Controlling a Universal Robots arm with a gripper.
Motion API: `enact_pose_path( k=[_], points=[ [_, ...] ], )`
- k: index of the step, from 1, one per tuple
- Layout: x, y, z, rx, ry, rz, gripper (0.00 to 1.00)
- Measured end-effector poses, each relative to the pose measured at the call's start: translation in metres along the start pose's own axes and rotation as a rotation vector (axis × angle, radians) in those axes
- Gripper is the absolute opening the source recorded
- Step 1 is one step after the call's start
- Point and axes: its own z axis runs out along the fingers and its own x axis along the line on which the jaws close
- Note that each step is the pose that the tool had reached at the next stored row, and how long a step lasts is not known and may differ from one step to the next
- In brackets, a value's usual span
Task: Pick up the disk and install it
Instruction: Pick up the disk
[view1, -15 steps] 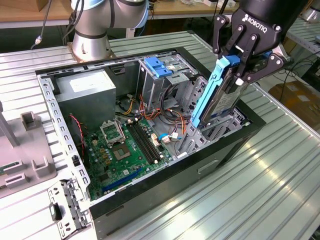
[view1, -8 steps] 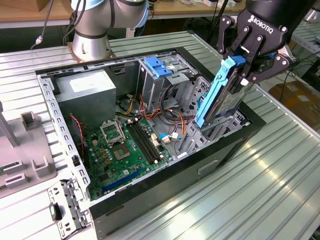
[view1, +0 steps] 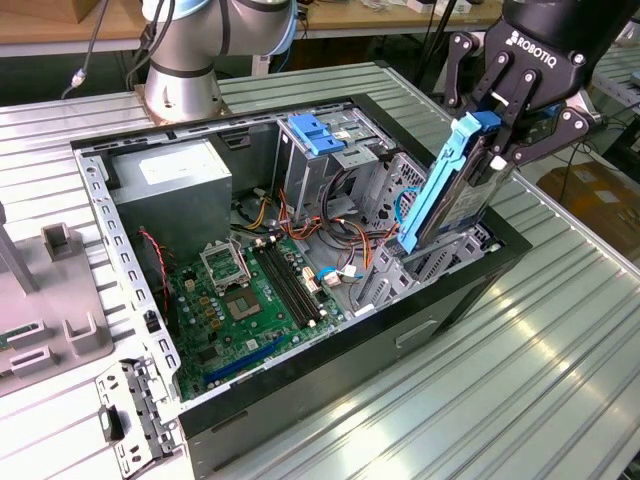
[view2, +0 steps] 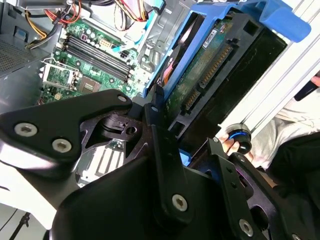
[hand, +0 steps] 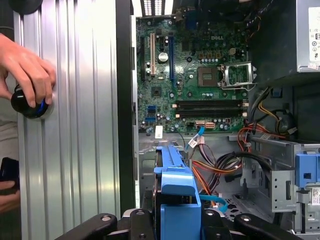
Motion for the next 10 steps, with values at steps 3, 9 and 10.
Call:
enact_pose_path(
  k=[3, 9, 10],
  points=[
    [0.0002, -0.0024, 0.0001, 0.0, -0.0001, 0.0, 0.36],
    [0.0004, -0.01, 0.0001, -0.0001, 0.0, 0.0, 0.36],
    [0.0004, -0.0112, 0.0002, -0.0001, 0.0, 0.0, 0.36]
  ],
)
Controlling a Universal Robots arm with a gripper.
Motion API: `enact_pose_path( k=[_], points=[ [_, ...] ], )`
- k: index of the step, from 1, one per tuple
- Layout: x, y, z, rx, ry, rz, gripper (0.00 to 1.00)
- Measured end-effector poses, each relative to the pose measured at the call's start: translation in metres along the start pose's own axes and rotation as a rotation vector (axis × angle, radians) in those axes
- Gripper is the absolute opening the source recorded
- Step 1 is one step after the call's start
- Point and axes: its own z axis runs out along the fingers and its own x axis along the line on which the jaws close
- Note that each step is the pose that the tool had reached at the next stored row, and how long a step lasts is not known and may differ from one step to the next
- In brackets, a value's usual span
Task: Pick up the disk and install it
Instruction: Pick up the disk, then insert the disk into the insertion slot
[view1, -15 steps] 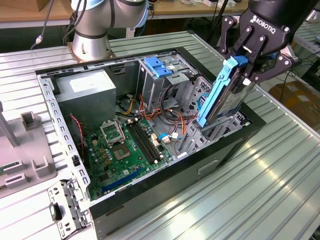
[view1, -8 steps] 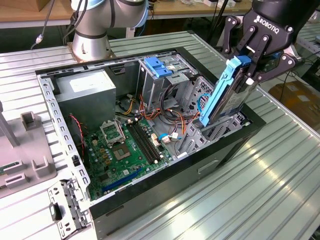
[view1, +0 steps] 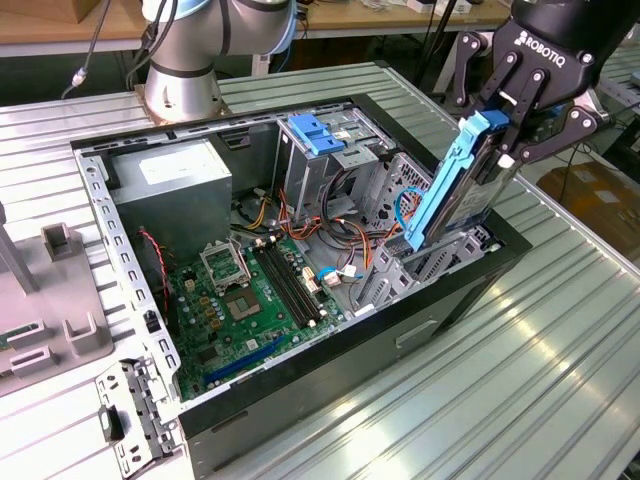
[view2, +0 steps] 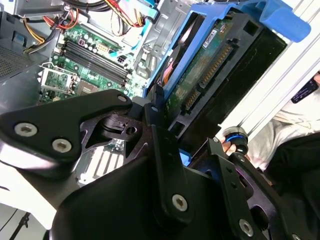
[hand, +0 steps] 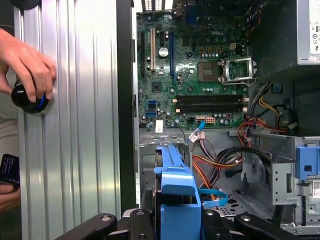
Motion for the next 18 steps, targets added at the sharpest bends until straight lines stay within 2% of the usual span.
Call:
enact_pose_path(
  k=[6, 7, 8, 9, 18],
  points=[
    [-0.0003, -0.0104, 0.0, -0.0004, 0.0001, 0.0, 0.36],
    [-0.0006, -0.019, 0.0001, -0.0009, 0.0001, 0.0, 0.36],
    [-0.0011, -0.0365, 0.0002, -0.0022, 0.0001, 0.0, 0.36],
    [-0.0012, -0.0434, 0.0003, -0.0028, 0.0002, 0.0, 0.36],
    [-0.0008, -0.0414, 0.0006, -0.0027, 0.0001, 0.0, 0.36]
  ],
)
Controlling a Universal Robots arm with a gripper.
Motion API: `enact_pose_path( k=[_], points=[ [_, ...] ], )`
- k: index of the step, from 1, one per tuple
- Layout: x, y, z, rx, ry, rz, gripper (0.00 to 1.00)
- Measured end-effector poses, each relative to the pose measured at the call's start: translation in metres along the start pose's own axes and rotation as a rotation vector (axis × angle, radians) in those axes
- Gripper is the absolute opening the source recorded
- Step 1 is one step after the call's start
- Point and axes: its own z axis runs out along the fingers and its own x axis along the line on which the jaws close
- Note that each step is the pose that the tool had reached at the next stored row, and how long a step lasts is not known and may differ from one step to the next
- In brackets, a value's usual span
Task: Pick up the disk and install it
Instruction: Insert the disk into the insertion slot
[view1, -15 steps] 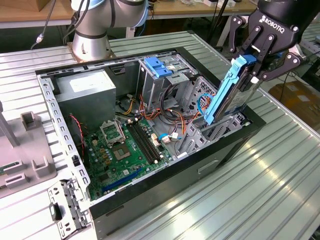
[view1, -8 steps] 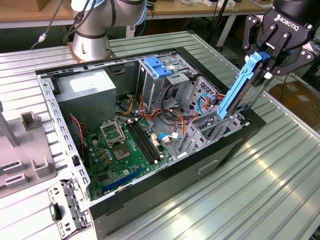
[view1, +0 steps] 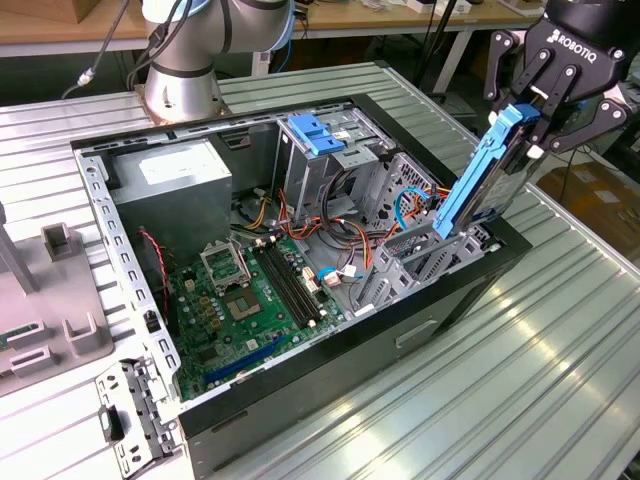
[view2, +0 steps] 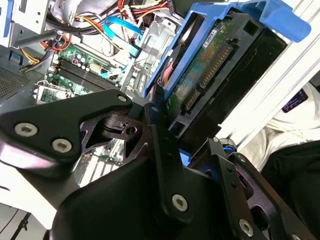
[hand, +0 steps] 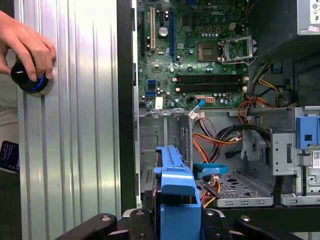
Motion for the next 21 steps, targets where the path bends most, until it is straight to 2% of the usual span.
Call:
enact_pose_path(
  k=[21],
  points=[
    [0.0003, 0.0112, 0.0015, 0.0, 0.0001, 0.0, 0.36]
  ],
)
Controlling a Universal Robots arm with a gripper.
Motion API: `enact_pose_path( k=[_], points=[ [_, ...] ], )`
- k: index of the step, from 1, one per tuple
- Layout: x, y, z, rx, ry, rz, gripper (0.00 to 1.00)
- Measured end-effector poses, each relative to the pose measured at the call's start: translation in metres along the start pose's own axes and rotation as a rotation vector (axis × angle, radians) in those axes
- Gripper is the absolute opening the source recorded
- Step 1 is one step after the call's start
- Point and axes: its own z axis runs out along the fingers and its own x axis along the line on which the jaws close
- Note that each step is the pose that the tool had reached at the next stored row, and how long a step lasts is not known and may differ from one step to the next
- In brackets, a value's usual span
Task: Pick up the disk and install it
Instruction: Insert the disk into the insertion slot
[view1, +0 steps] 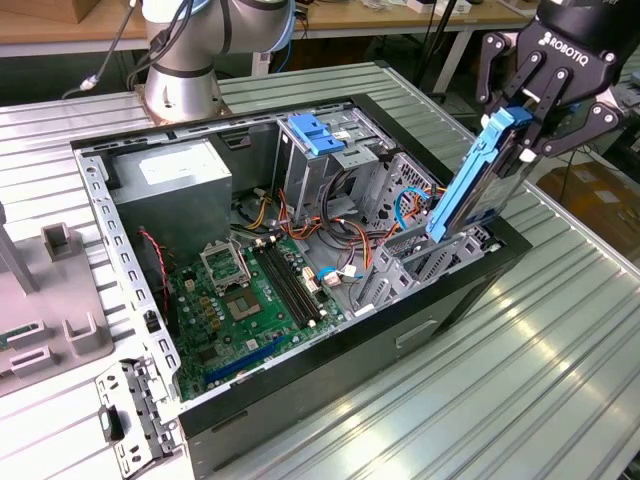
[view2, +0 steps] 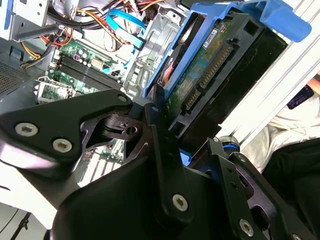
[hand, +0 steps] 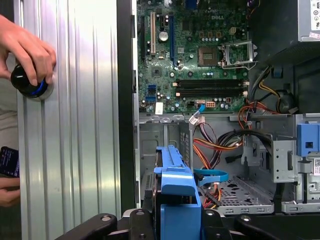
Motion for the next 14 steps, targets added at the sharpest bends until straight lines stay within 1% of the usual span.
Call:
enact_pose_path(
  k=[4, 14],
  points=[
    [0.0001, 0.0028, 0.0005, 0.0, -0.0001, 0.0, 0.36],
    [0.0001, 0.0048, 0.0018, 0.0, -0.0001, -0.001, 0.36]
  ],
)
